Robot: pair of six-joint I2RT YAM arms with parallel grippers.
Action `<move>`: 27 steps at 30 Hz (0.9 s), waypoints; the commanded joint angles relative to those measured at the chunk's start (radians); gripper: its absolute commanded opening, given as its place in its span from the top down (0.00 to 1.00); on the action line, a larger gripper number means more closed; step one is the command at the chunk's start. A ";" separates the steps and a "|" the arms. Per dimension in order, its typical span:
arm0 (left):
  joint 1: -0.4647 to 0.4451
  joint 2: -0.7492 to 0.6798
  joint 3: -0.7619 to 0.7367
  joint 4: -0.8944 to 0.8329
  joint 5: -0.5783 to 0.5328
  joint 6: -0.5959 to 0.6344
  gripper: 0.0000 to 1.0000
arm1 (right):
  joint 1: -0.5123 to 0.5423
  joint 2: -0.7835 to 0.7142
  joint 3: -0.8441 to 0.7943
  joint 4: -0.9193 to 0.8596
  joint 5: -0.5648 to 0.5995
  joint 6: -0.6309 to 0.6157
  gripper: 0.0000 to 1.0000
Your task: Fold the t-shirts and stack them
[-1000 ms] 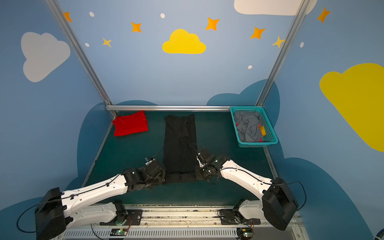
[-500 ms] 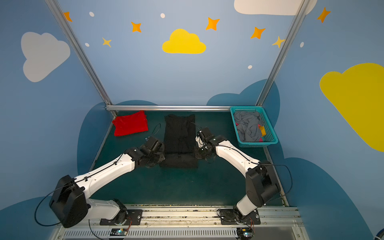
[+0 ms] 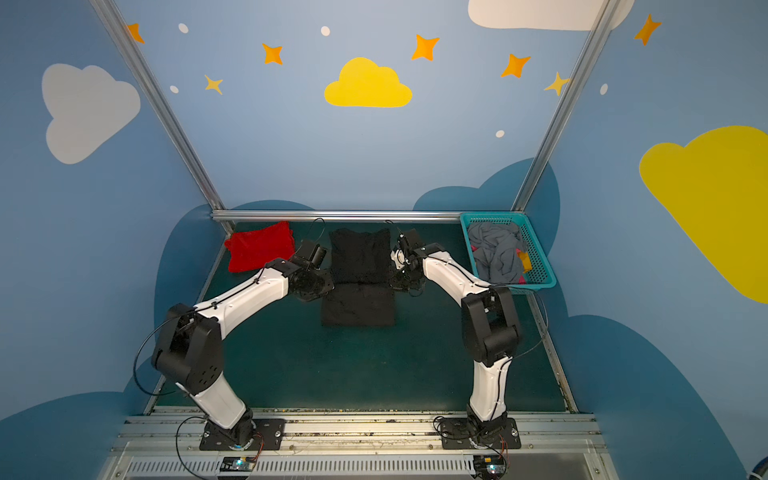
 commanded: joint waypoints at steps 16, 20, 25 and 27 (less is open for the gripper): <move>0.091 0.171 0.053 0.115 0.108 0.049 0.95 | -0.046 0.210 0.197 -0.026 -0.051 -0.030 1.00; 0.099 0.212 0.077 0.120 0.112 0.052 0.95 | -0.050 0.242 0.220 -0.029 -0.054 -0.031 1.00; 0.113 0.271 0.115 0.107 0.122 0.045 0.92 | -0.053 0.277 0.237 -0.028 -0.063 -0.028 1.00; 0.116 0.284 0.124 0.101 0.124 0.039 0.89 | -0.057 0.286 0.239 -0.025 -0.066 -0.026 0.90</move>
